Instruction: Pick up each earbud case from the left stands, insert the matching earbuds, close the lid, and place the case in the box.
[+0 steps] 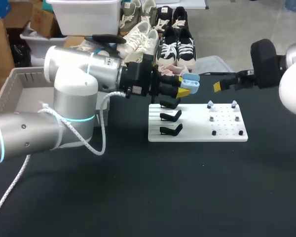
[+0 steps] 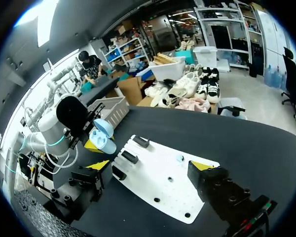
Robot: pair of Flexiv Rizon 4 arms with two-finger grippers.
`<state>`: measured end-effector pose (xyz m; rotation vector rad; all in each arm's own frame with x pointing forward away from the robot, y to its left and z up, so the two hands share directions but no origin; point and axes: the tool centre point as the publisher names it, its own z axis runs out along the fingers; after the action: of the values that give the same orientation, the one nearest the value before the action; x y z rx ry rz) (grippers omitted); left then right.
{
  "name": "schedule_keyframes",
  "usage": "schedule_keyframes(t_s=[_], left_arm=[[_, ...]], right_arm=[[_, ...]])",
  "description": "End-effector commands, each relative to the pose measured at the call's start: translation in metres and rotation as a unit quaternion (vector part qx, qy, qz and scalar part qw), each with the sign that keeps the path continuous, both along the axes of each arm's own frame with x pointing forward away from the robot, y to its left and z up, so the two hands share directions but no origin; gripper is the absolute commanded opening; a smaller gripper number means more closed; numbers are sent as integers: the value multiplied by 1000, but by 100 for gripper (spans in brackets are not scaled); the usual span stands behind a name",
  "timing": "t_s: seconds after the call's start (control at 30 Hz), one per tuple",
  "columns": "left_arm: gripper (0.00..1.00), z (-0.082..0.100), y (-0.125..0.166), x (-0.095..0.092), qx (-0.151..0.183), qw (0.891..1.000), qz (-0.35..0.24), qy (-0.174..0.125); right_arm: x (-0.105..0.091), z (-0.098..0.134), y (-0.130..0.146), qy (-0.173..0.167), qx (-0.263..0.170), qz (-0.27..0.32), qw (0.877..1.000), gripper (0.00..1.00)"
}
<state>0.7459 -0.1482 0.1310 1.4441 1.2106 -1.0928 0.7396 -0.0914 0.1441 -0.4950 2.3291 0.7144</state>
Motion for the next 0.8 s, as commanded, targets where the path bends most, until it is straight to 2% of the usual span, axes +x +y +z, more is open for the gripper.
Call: schedule_keyframes(t_s=[0.03,0.3,0.53,0.8], left_arm=[[0,2,5,-13,-18,998,53,-2],[0,5,6,-14,-31,998,63,10],[0,-5,4,-13,-29,998,58,22],[0,-13,4,-9,-49,997,54,25]], right_arm=[[-9,3,-3,-1,-6,-10,1000,100],[-13,2,-9,-1,-7,-16,1000,100],[-14,0,-11,1,-6,-18,1000,100],[-14,0,-12,5,-8,-20,1000,100]])
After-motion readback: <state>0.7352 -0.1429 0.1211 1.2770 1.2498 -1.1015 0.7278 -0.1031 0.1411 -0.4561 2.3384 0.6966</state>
